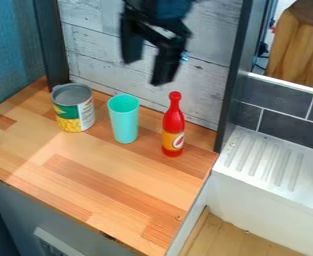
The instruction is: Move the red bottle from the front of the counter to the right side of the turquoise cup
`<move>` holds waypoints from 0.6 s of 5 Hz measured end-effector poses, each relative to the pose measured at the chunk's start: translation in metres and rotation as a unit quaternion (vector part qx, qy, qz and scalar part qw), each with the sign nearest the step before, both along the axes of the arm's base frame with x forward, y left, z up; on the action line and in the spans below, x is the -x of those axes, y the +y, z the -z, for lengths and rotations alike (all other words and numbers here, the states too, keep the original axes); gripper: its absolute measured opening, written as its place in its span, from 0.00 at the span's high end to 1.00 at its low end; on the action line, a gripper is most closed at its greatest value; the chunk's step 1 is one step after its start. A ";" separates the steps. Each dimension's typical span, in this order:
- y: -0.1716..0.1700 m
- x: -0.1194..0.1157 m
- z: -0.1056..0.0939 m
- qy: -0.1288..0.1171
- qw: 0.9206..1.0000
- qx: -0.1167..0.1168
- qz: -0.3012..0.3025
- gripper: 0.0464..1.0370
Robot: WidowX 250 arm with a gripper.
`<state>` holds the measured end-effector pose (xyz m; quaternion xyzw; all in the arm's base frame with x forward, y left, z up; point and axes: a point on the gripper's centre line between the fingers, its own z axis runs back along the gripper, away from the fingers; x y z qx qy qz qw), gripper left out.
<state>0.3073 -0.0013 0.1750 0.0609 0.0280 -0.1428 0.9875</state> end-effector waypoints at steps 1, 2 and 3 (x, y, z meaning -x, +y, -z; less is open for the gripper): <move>0.048 0.047 0.014 0.079 0.996 0.003 -0.038 0.04; 0.095 0.087 0.023 0.119 0.990 0.005 -0.069 0.04; 0.126 0.105 0.023 0.121 0.989 -0.014 -0.084 0.04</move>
